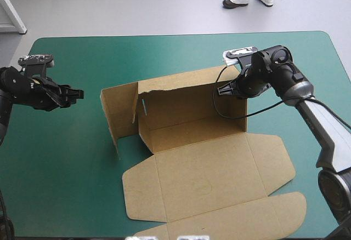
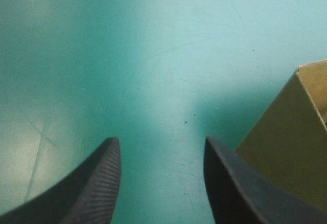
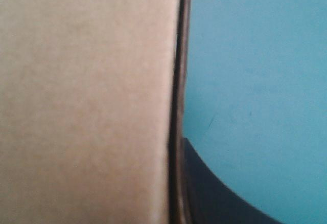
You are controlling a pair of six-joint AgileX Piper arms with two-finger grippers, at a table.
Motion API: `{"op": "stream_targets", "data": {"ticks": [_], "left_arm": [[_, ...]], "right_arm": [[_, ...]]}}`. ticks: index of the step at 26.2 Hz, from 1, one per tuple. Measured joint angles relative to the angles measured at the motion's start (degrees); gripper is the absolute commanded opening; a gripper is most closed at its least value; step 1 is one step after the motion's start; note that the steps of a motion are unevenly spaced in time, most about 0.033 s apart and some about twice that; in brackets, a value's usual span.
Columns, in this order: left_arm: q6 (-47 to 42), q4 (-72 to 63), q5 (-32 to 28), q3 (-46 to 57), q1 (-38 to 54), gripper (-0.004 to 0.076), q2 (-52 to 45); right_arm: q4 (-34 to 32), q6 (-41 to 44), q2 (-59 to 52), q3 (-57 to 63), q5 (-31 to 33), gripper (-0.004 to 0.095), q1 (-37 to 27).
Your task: Fold the box
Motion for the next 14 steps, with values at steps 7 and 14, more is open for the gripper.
{"op": "stream_targets", "data": {"ticks": [7, 14], "left_arm": [[1.4, -0.6, -1.1, 0.1, 0.0, 0.0365, 0.0], [2.2, -0.8, -3.6, 0.1, 0.0, 0.0365, 0.0]], "right_arm": [[-3.8, 0.1, 0.5, 0.0, -5.0, 0.0481, 0.0], [-1.7, -1.8, 0.2, 0.1, -4.1, 0.0696, 0.0]]}}
